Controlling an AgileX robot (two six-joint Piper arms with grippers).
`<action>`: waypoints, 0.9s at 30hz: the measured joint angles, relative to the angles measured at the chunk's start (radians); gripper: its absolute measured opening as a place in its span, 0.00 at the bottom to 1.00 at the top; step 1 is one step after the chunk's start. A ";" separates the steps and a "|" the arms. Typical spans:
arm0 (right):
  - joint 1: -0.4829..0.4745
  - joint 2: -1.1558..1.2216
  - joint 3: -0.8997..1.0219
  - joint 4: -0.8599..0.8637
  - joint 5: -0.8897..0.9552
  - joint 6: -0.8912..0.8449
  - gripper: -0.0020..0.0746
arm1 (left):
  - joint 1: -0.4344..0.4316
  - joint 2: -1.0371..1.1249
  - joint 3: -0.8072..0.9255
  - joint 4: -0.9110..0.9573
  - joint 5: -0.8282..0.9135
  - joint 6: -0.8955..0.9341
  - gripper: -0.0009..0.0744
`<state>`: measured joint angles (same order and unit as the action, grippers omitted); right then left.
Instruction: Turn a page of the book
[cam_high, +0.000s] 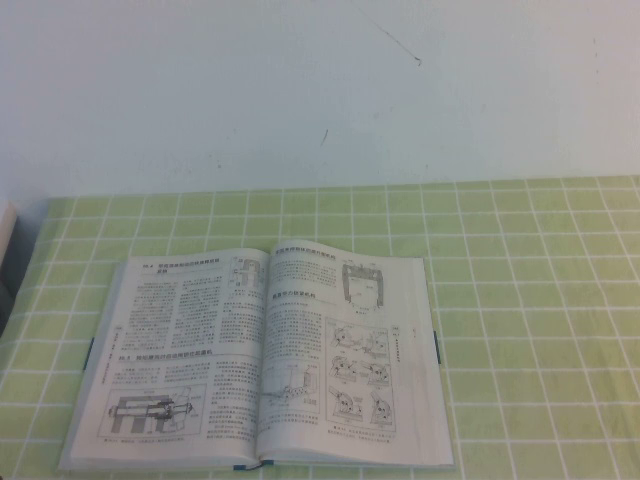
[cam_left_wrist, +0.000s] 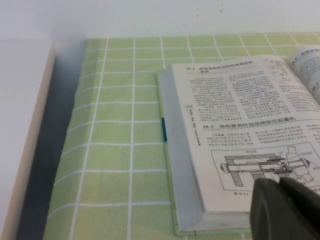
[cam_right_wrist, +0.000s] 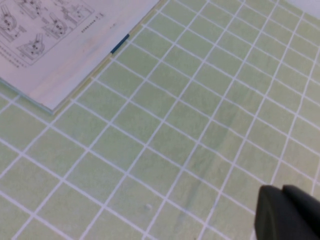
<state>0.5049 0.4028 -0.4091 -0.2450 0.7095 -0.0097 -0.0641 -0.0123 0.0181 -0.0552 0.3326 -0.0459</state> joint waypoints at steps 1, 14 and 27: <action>0.000 0.000 0.000 -0.005 0.000 0.000 0.02 | 0.000 0.000 0.000 0.000 0.000 0.000 0.01; -0.306 -0.193 0.077 -0.014 -0.188 -0.072 0.02 | 0.000 0.000 0.000 0.000 0.000 0.003 0.01; -0.539 -0.376 0.430 0.153 -0.363 -0.112 0.02 | 0.000 -0.002 0.000 0.000 0.000 0.003 0.01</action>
<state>-0.0339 0.0264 0.0211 -0.0919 0.3463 -0.1221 -0.0641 -0.0140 0.0177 -0.0552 0.3326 -0.0427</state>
